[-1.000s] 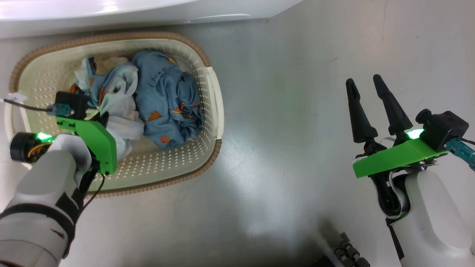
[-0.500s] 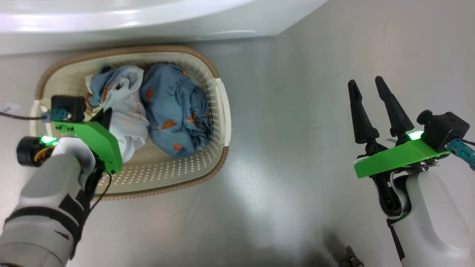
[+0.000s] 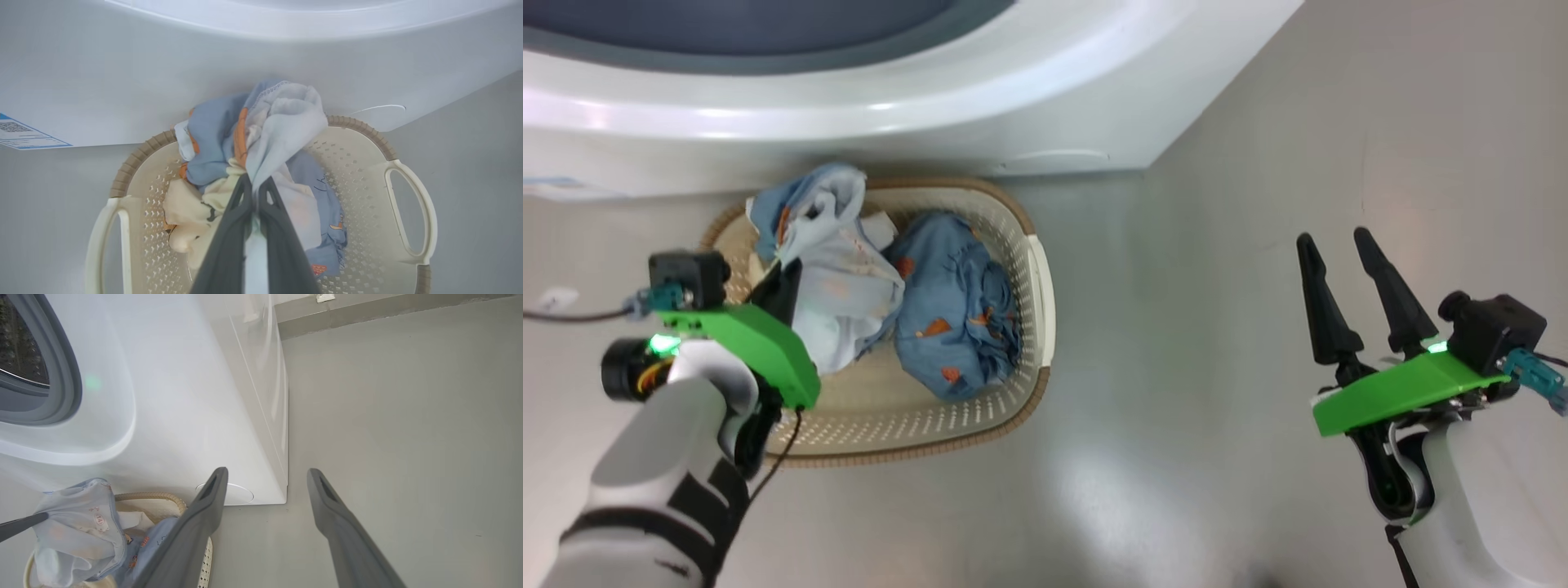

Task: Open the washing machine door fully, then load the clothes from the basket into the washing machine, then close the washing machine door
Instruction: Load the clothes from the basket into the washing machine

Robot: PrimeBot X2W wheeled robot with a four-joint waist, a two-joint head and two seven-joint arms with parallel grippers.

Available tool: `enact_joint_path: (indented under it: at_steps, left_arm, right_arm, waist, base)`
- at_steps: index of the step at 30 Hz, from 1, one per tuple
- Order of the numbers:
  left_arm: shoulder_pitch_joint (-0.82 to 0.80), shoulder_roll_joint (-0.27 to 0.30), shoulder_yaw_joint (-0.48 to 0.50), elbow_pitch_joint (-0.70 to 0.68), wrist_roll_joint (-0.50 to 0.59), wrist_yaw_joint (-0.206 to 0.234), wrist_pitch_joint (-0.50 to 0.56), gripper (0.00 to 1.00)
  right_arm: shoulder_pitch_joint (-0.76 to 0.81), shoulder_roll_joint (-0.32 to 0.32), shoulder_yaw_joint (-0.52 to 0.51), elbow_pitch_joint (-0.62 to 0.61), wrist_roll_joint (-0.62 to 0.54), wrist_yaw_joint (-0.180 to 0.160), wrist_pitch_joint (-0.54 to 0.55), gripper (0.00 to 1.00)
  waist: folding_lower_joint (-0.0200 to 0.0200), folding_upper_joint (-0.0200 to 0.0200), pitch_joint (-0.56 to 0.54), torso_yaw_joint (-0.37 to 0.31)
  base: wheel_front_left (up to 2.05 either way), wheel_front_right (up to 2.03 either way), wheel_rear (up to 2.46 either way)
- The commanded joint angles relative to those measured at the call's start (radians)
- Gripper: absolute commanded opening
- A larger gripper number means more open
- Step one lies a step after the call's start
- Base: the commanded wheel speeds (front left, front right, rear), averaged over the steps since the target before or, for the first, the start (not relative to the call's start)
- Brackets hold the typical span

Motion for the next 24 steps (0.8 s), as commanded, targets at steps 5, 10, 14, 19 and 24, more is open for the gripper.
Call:
enact_joint_path:
  at_steps: [5,10,14,19,24]
  left_arm:
    - [0.124,0.04,0.158,-0.126,0.112,0.015,-0.013,0.0]
    - [0.208,0.023,0.279,-0.217,0.205,0.016,-0.013,0.0]
    - [0.256,0.011,0.349,-0.274,0.258,0.014,-0.013,0.0]
    - [0.356,-0.017,0.477,-0.391,0.353,0.006,-0.013,0.0]
    - [0.442,-0.038,0.557,-0.483,0.423,0.0,-0.013,0.0]
  right_arm:
    - [0.069,-0.022,0.01,-0.008,0.003,0.003,-0.007,1.0]
    - [0.099,-0.033,0.004,-0.001,0.002,0.003,-0.007,1.0]
    - [0.115,-0.038,0.0,0.002,0.002,0.003,-0.007,1.0]
    - [0.151,-0.045,-0.008,0.007,0.002,0.003,-0.007,1.0]
    - [0.184,-0.049,-0.021,0.008,0.001,0.003,-0.007,1.0]
  waist:
    - [0.0,0.0,-0.12,0.031]
    - [0.0,0.0,-0.176,0.04]
    - [0.0,0.0,-0.205,0.043]
    - [0.0,0.0,-0.264,0.046]
    - [0.0,0.0,-0.307,0.047]
  base:
    - [0.0,0.0,0.0]
    - [0.0,0.0,0.0]
    - [0.0,0.0,0.0]
    - [0.0,0.0,0.0]
    - [0.0,0.0,0.0]
